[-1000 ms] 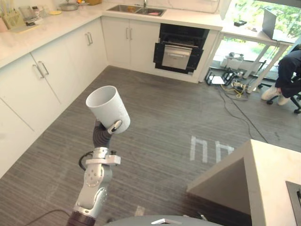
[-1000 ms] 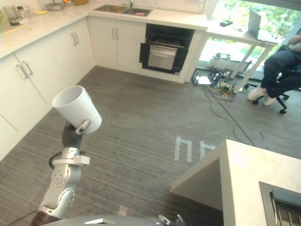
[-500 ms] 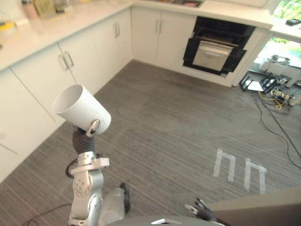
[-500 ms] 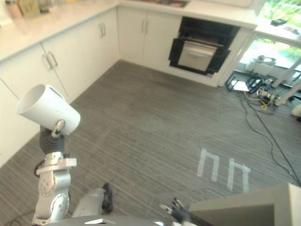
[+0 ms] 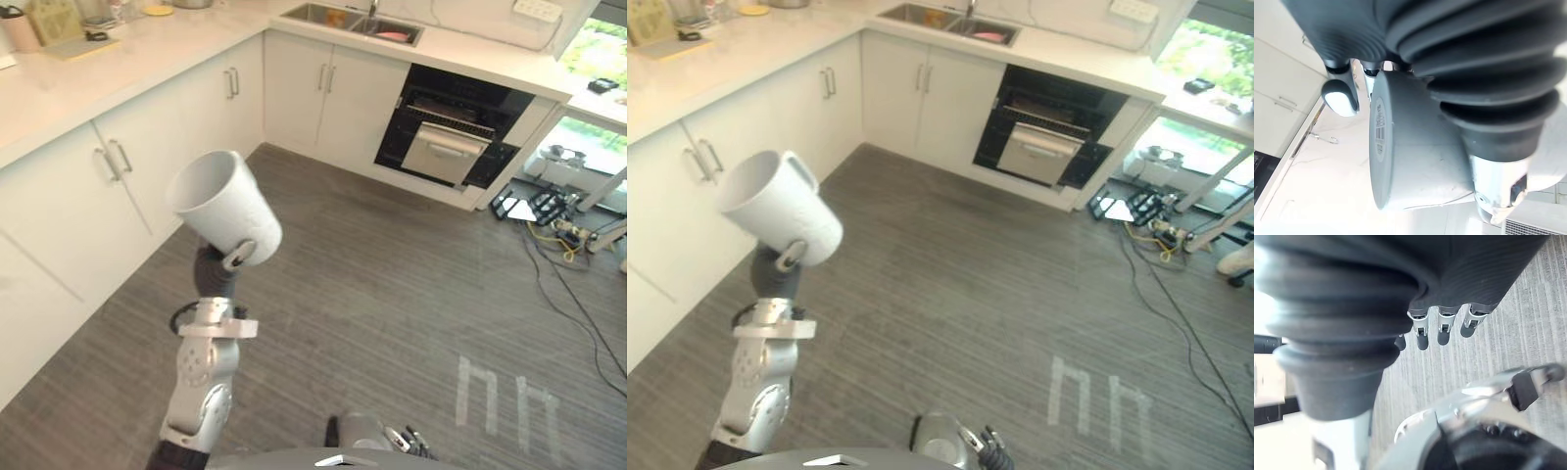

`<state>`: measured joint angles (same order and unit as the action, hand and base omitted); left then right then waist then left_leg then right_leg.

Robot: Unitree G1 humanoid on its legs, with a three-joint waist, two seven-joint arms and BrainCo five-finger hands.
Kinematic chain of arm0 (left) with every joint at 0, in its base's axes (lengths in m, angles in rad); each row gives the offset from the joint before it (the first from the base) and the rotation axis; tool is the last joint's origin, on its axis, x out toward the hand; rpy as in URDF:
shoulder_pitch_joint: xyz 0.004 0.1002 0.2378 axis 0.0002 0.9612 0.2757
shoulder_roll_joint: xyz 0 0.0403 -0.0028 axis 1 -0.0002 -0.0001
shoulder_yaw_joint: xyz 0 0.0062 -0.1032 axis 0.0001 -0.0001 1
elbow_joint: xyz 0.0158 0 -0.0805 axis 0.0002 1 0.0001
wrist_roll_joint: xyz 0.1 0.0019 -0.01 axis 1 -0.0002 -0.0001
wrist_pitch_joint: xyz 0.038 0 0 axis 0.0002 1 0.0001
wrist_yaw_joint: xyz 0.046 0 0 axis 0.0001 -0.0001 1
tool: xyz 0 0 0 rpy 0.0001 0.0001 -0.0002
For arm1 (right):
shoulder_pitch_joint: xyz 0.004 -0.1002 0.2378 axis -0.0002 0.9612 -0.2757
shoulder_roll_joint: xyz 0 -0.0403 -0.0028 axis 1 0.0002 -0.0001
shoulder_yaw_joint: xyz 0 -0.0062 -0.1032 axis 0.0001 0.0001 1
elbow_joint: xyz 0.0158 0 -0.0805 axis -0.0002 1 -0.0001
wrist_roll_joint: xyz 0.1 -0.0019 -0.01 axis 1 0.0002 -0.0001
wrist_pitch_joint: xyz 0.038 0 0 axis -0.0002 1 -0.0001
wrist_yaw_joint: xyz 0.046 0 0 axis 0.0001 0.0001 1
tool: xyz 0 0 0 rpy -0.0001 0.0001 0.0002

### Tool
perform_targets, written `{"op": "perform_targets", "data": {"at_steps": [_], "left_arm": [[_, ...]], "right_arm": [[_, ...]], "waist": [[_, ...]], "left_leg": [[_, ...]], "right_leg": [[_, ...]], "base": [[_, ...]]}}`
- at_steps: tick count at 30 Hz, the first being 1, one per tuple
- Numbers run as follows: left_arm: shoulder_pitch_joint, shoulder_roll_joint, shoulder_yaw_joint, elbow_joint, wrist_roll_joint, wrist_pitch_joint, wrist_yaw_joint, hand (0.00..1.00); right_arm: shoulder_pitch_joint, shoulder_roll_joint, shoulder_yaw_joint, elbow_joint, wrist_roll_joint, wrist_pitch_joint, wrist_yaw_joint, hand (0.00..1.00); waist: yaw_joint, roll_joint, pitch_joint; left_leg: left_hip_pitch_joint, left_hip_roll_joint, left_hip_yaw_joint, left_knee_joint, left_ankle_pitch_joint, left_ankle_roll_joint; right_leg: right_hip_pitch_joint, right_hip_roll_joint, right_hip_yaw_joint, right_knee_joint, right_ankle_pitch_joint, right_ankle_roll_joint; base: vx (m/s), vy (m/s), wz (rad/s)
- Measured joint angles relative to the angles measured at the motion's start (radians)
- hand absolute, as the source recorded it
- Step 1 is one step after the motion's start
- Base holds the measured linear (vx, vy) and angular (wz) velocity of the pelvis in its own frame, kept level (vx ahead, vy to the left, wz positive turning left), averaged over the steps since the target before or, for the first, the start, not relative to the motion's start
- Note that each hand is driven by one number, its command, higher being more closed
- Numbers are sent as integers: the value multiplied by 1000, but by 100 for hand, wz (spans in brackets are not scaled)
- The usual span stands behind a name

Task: Walk over to the sink, pick up the cup, carry it to the dishwasher, place the cup inside the dishwasher, then close the dishwasher door

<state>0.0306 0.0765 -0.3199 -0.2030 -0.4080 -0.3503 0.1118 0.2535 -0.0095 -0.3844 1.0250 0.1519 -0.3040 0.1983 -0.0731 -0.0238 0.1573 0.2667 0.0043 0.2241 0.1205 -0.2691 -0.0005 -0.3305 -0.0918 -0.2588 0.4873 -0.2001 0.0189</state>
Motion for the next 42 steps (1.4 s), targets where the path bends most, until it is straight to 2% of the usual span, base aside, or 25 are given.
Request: {"op": "perform_targets", "data": {"at_steps": [3,5,6,7,8,10,11,12,15,18,20,22,24,25,26,29,30,31,32,33,34,35,38,40,42], "left_arm": [[5,-8,-21,-2,-1,4,-5,100],[32,-11,-21,-5,-1,-19,-18,100],[66,-29,-14,-4,-1,-26,-24,100],[76,-40,-14,-4,-1,-27,-30,100],[87,-70,-17,-6,-1,-29,-34,100],[73,-84,-13,-6,-1,-28,-32,100],[70,-101,-13,-6,-1,-28,-30,100],[68,-106,-10,-4,-1,-27,-28,100],[70,-128,-9,-3,23,-21,-28,100],[76,-110,10,-14,40,-20,-26,100],[101,-98,34,-35,39,-15,-31,100],[151,-85,42,-62,38,-6,-30,100],[186,-73,41,-61,39,-5,-30,100],[195,-69,42,-56,38,-5,-29,100],[190,-55,46,-50,38,-5,-29,100],[160,-39,91,-47,37,-6,-30,100],[161,-30,98,-48,39,-19,-29,100],[161,-34,97,-56,39,-27,-29,100],[149,-10,102,-58,39,-42,-28,100],[150,15,97,-59,41,-40,-28,100],[152,19,94,-56,43,-40,-24,100],[149,18,94,-43,55,-40,-5,100],[124,20,82,-16,88,-34,31,100],[114,17,72,-20,89,-27,39,100],[114,19,73,-22,89,-27,36,100]], "right_arm": [[58,6,26,-36,9,10,-4,0],[105,3,66,-48,8,46,-4,0],[102,1,68,-46,10,69,-4,0],[104,-4,64,-47,16,72,-1,0],[104,-35,65,-61,30,73,2,0],[103,-50,66,-91,31,89,7,0],[104,-51,67,-100,33,96,3,0],[106,-50,69,-110,37,95,-1,0],[91,-60,72,-127,45,81,-43,0],[101,-83,111,-104,43,81,-80,0],[105,-121,156,-106,42,80,-94,0],[63,-120,150,-155,93,29,-99,0],[-13,-119,172,-198,99,-24,-106,0],[-36,-111,181,-207,99,-35,-116,0],[-69,-76,187,-210,98,-38,-129,0],[-110,-37,179,-220,99,-23,-175,0],[-82,-30,170,-222,115,-26,-194,0],[-70,-39,168,-224,129,-31,-201,0],[-75,-27,162,-209,158,-36,-212,0],[-53,-5,141,-202,177,-37,-222,0],[-47,-2,136,-201,177,-38,-226,0],[-42,-6,134,-211,176,-42,-226,0],[-16,3,137,-307,197,-46,-233,0],[29,10,148,-424,197,-50,-251,0],[55,15,146,-499,197,-64,-284,0]], "waist": [[-5,17,2],[-7,-3,-16],[-9,25,-35],[-11,35,-44],[-11,97,-43],[-19,110,-45],[-18,110,-45],[-20,108,-46],[12,96,-29],[61,78,-32],[71,70,-29],[71,62,-33],[77,65,-40],[81,55,-46],[81,14,-68],[104,-2,-48],[111,-26,-69],[111,-11,-75],[99,-39,-73],[86,-76,-83],[89,-83,-81],[78,-68,-76],[27,-20,-43],[7,-8,-35],[6,-11,-37]], "left_leg": [[105,71,-2,56,-68,-70],[177,69,-3,98,-113,-96],[195,97,-4,149,-124,-97],[195,114,-6,189,-120,-102],[180,167,-10,279,-84,-110],[132,200,-44,435,79,-116],[79,223,-85,563,280,-155],[29,235,-111,649,358,-172],[-256,259,-129,1034,203,-87],[-461,215,-100,918,37,-26],[-537,162,-77,590,-1,-18],[-549,90,-159,237,120,-56],[-585,65,-204,153,255,-81],[-577,43,-215,139,331,-57],[-548,6,-196,153,339,-10],[-577,16,-126,437,219,17],[-525,-10,-126,368,205,1],[-499,-7,-134,315,215,19],[-459,-41,-118,349,92,70],[-389,-89,-107,316,55,79],[-353,-98,-91,288,47,84],[-297,-97,-81,241,35,92],[-155,-58,-86,137,42,90],[-67,-37,-106,103,21,46],[-18,-29,-119,103,-9,9]], "right_leg": [[-6,74,84,-298,162,3],[-15,52,119,-250,191,-36],[-42,58,109,-134,296,-43],[-50,63,97,-85,303,-36],[-57,95,75,-4,217,-50],[-35,134,84,64,122,-73],[15,171,98,49,78,-88],[43,190,106,23,63,-91],[248,265,173,-173,68,-148],[406,275,267,-308,61,-164],[493,262,367,-332,30,-154],[536,239,463,-345,-5,-145],[569,223,551,-357,-42,-123],[592,204,578,-353,-68,-109],[599,154,575,-328,-100,-79],[595,172,546,-117,-8,-25],[562,150,479,45,6,52],[535,156,447,143,23,117],[474,114,405,347,101,220],[408,27,314,494,279,160],[363,-5,284,562,315,104],[251,-36,234,664,197,16],[65,-21,118,557,-16,4],[39,-11,41,267,-39,8],[50,9,9,63,16,-1]], "base": [[649,-85,40],[771,-152,37],[806,-186,21],[780,-214,-7],[749,-199,-21],[740,-179,-41],[587,-133,-40],[807,-144,-41],[604,-100,-57],[504,-18,-82],[616,121,-110],[608,257,-133],[621,353,-135],[647,382,-84],[787,425,-47],[573,277,-35],[375,229,-51],[215,227,-35],[268,206,-19],[349,192,-24],[446,172,-43],[362,158,-41],[525,212,-8],[550,83,19],[582,14,31]]}}
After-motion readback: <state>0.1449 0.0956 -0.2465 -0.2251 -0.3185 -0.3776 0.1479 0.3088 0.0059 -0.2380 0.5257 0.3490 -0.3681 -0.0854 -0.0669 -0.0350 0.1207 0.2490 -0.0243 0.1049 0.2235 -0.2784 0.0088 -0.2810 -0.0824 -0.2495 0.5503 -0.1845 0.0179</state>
